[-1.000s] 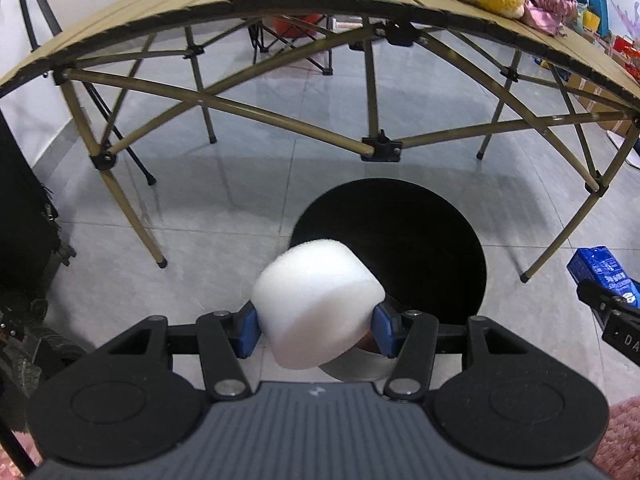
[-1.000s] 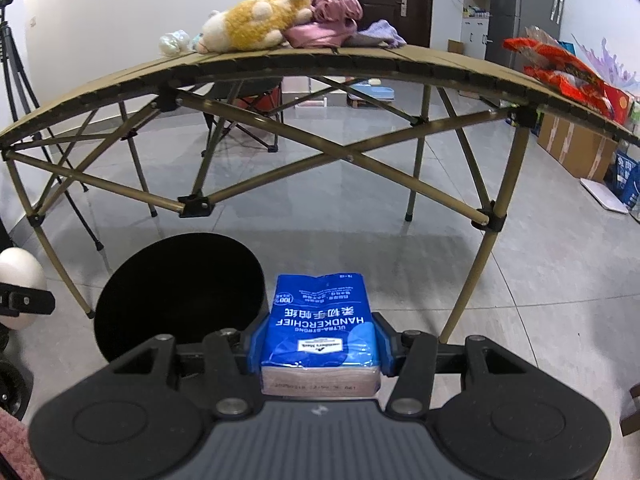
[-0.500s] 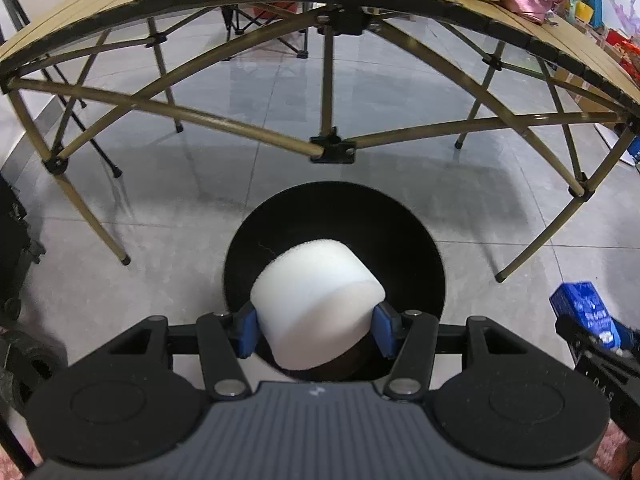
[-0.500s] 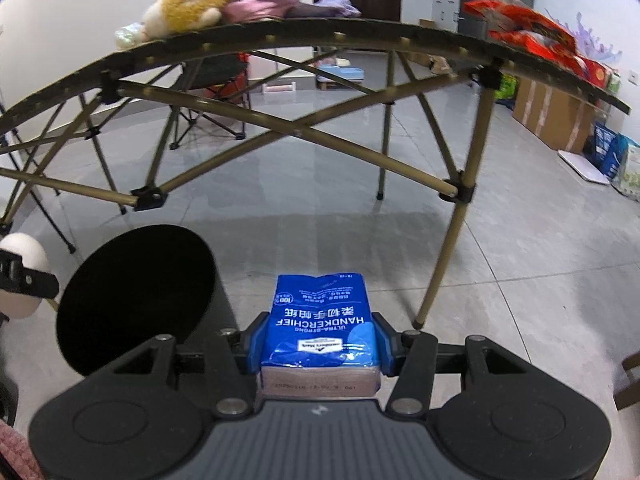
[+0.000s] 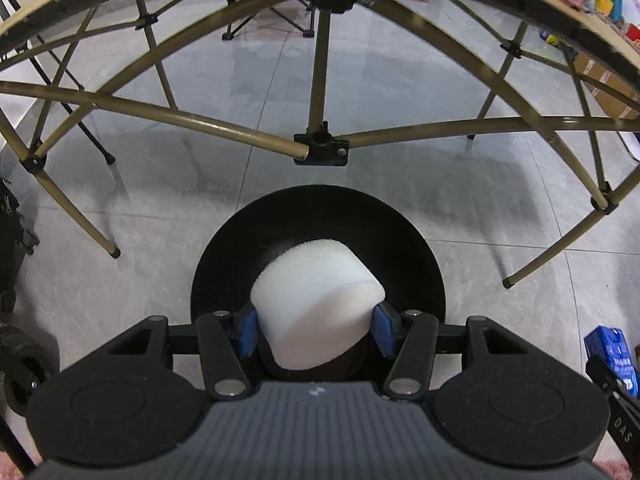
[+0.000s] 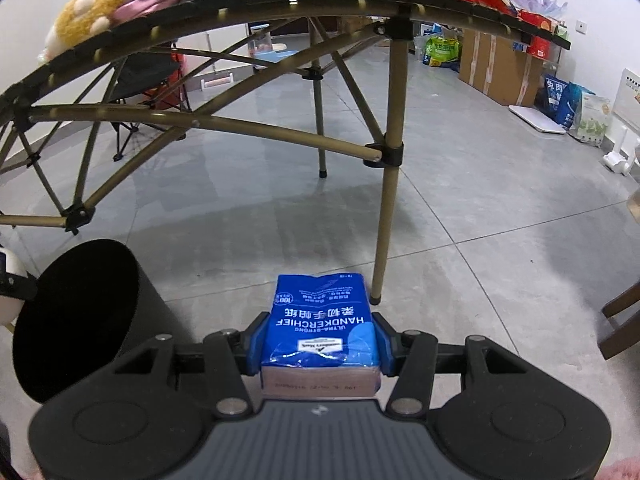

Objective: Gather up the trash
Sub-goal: 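Open the left tool to drop the white foam cylinder into the bin, then move the right tool over the bin and open it to drop the tissue pack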

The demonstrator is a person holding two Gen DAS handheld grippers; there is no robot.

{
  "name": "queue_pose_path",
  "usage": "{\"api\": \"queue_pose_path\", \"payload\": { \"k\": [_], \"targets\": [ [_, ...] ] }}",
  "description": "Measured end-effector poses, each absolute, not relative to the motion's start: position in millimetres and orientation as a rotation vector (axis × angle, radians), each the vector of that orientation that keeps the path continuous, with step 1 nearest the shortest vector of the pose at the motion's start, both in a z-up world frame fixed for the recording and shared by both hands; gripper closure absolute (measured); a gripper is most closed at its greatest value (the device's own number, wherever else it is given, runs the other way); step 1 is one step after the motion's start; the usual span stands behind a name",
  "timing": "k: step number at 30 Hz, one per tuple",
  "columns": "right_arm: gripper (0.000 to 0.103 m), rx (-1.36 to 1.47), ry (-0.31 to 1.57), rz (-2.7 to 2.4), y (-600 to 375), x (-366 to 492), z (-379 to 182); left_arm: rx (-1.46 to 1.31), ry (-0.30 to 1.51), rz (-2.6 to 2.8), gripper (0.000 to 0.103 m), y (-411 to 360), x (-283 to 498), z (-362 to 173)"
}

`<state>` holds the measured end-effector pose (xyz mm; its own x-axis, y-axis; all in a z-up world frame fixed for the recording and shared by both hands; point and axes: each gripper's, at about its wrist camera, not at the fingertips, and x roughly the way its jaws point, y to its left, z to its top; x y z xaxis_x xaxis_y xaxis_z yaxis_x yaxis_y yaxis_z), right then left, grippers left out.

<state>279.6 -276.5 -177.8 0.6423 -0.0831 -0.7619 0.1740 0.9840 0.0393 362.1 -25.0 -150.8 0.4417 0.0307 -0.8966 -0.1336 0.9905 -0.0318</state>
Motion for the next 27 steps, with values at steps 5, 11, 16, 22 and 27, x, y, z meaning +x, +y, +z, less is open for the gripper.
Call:
{"api": "queue_pose_path", "payload": {
  "k": [5, 11, 16, 22, 27],
  "targets": [
    [0.052, 0.095, 0.874, -0.161, -276.5, 283.7, -182.5, -0.109, 1.144, 0.115, 0.048, -24.4, 368.6, -162.1],
    [0.052, 0.090, 0.892, -0.174, -277.2, 289.5, -188.2, -0.108, 1.162, 0.109, 0.047, -23.8, 370.5, -167.6],
    [0.052, 0.090, 0.891, -0.171, -276.3, 289.9, -187.6, -0.119, 1.166, 0.115, 0.022, -20.1, 368.2, -165.4],
    [0.052, 0.099, 0.888, -0.178, -278.7, 288.6, -186.2, -0.132, 1.166, 0.146, 0.000, -15.4, 367.4, -164.4],
    [0.052, 0.098, 0.888, -0.169, -275.5, 287.7, -186.3, -0.126, 1.159, 0.148, 0.000, -11.9, 363.9, -162.2]
  ]
}}
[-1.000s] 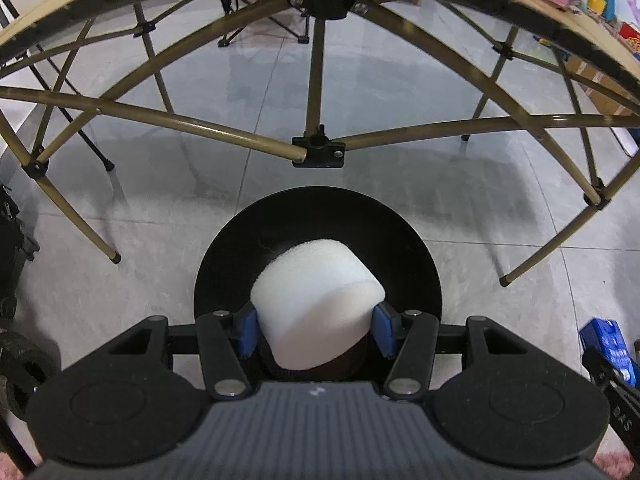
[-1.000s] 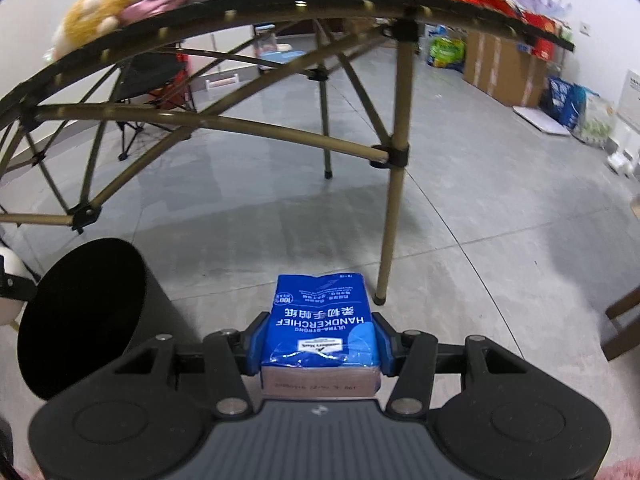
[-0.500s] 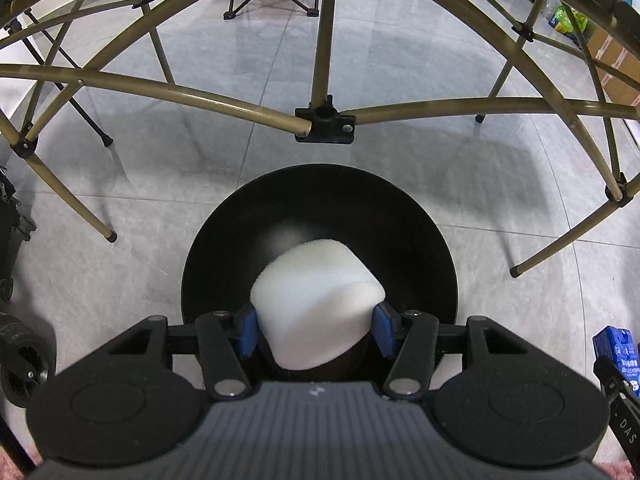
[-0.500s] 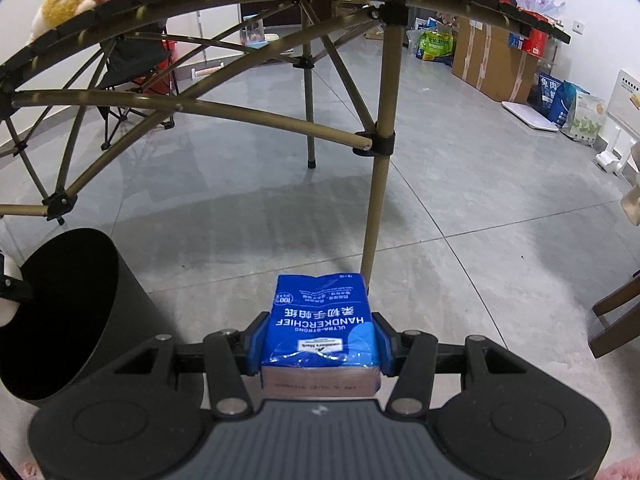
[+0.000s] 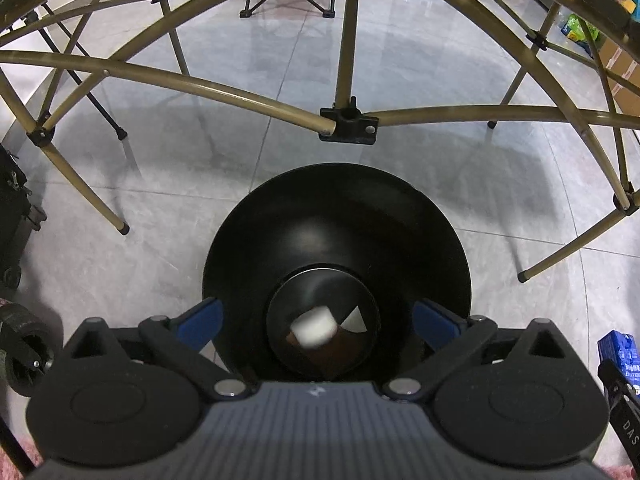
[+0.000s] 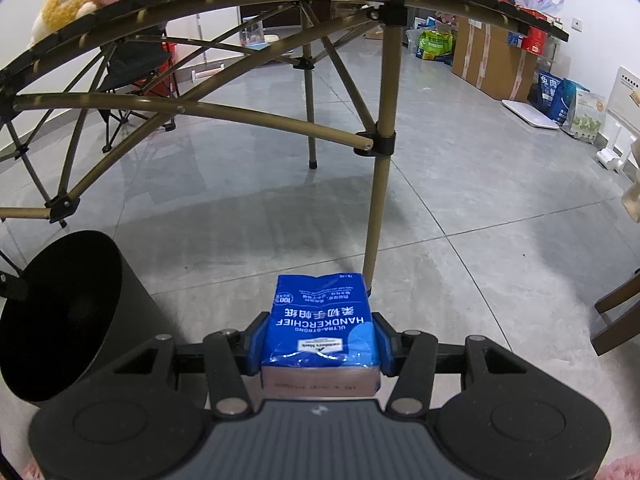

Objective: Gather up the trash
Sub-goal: 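Move the right tool over the bin and open it to drop the tissue pack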

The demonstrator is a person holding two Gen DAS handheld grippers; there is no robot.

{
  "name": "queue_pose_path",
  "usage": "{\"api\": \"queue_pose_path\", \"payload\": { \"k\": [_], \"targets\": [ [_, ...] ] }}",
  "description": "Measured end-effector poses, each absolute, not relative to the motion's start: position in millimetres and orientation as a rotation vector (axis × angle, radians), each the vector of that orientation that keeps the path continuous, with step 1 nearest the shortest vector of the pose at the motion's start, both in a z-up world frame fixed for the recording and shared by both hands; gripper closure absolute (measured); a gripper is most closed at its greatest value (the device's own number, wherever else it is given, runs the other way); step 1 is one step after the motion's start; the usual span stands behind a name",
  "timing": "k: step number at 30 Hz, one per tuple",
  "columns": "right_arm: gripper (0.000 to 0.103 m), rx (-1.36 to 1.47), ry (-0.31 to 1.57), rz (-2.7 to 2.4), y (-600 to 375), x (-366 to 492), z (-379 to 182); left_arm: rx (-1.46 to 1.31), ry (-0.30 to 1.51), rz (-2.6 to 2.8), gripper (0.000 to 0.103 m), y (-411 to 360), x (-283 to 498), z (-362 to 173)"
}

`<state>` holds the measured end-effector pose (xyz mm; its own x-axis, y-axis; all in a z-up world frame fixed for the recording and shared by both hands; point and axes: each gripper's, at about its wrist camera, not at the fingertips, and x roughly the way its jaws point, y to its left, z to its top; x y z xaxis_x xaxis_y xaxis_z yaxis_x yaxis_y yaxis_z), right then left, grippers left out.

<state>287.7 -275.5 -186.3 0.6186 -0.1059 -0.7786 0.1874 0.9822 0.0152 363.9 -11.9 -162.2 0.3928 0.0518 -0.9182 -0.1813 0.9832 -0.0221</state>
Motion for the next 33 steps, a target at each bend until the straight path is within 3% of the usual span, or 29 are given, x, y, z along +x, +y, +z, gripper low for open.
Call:
{"api": "queue_pose_path", "payload": {
  "k": [33],
  "targets": [
    [0.052, 0.019, 0.867, -0.031, -193.5, 294.0, -164.7, -0.188, 1.055, 0.203, 0.000, 65.3, 322.0, -131.3]
  ]
}}
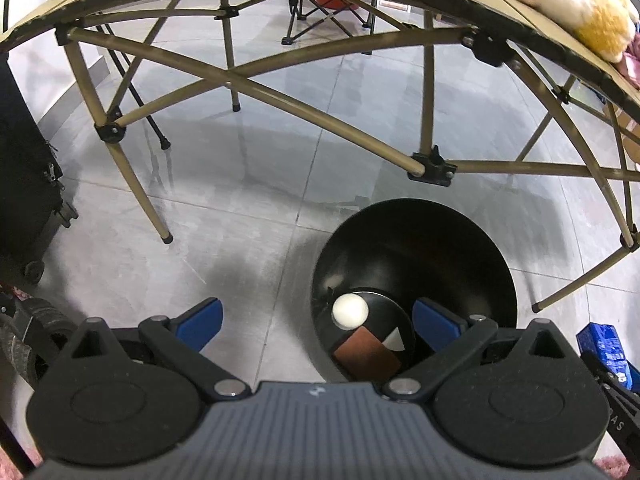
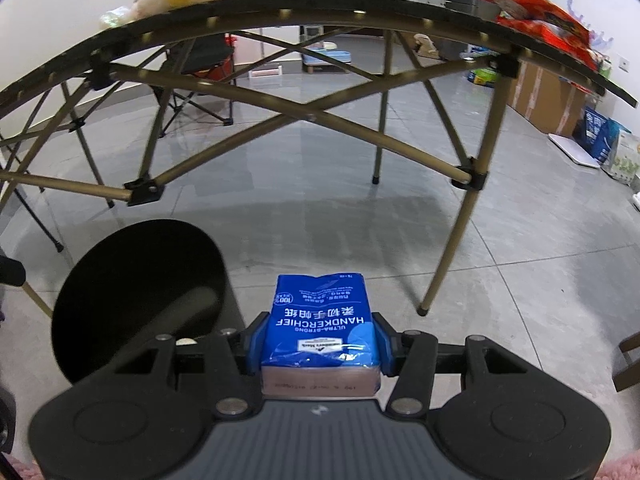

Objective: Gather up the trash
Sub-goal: 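Move the right tool over the bin and open it to drop the tissue pack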

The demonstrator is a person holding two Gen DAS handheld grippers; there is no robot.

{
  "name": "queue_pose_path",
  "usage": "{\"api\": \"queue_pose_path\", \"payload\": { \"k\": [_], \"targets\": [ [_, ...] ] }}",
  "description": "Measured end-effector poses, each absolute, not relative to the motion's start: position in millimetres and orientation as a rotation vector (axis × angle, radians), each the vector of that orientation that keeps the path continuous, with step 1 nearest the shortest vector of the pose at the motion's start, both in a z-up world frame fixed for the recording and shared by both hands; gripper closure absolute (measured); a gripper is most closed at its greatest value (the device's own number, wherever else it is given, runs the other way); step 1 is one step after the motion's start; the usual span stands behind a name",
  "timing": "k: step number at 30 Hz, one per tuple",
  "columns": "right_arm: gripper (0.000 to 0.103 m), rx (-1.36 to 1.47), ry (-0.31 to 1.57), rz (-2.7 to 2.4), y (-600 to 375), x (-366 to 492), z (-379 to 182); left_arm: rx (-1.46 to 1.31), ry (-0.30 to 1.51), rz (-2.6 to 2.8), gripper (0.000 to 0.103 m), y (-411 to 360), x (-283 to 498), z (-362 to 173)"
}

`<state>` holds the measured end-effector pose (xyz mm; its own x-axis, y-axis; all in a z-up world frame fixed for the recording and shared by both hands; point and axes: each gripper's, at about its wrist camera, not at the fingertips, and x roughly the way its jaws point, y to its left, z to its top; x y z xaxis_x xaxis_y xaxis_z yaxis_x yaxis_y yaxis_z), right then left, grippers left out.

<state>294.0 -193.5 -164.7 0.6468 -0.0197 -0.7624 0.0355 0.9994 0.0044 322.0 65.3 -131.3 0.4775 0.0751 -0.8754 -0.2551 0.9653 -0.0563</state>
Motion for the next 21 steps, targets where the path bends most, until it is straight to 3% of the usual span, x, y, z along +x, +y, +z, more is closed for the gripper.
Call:
{"api": "queue_pose_path", "payload": {
  "k": [21],
  "targets": [
    [0.052, -0.076, 0.894, 0.135, -101.8, 322.8, -158.3, -0.250, 1.043, 0.309, 0.000, 140.3, 296.0, -135.7]
  ]
}}
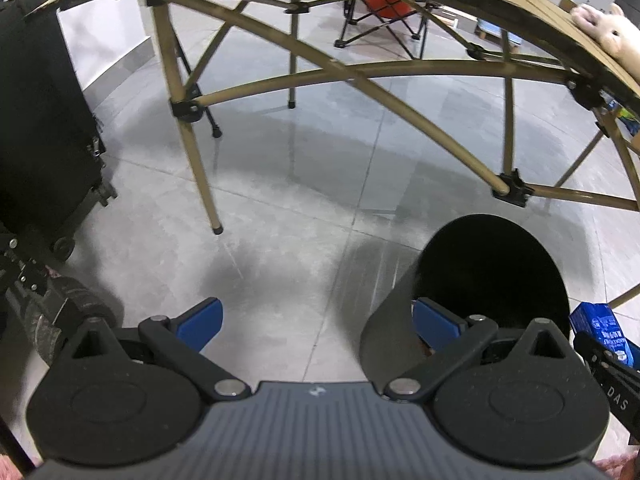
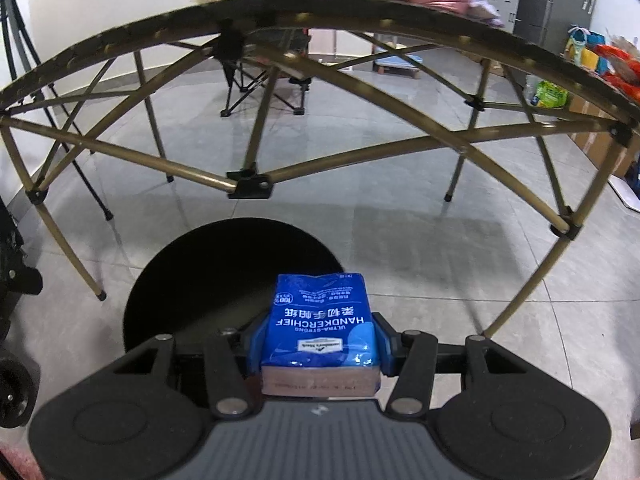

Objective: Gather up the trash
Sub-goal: 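Move the right tool over the bin and open it to drop the tissue pack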

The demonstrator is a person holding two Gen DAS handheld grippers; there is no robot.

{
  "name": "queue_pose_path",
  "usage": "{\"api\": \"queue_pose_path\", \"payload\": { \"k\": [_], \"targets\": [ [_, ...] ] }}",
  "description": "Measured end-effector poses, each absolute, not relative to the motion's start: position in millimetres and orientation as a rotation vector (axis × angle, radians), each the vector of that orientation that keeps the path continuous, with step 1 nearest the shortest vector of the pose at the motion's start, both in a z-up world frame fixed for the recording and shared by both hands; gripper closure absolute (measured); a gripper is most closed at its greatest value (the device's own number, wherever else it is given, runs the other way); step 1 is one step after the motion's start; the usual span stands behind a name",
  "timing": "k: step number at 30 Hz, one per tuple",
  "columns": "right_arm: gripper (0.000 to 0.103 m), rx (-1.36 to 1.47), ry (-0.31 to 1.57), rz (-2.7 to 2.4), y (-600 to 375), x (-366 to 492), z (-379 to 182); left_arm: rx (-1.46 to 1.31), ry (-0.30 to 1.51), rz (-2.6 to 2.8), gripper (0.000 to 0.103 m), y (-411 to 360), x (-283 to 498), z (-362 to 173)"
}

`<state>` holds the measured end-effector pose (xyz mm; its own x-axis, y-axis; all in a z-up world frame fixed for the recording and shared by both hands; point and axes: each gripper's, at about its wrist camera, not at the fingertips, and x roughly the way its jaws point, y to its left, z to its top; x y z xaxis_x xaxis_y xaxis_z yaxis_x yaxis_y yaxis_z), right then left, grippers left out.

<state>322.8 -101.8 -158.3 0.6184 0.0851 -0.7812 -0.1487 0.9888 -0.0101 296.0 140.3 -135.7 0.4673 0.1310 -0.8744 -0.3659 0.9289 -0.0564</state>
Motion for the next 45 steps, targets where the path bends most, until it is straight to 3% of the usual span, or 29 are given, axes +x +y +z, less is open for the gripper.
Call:
{"api": "queue_pose_path", "payload": {
  "k": [25, 42, 45],
  "targets": [
    [0.052, -0.093, 1.064, 0.220, -43.9, 359.3, -194.7, -0.284, 1.073, 0.378, 0.000, 182.8, 283.6, -150.6],
    [0.052, -0.089, 1.060, 0.236, -34.5, 362.1, -195.0, -0.278, 1.073, 0.372, 0.000, 183.3, 281.2, -151.5],
    [0.047, -0.054, 1.058, 0.241, -37.9, 363.5, -193.5, -0.276, 1.073, 0.367, 0.000, 182.2, 281.3, -150.6]
  ]
}}
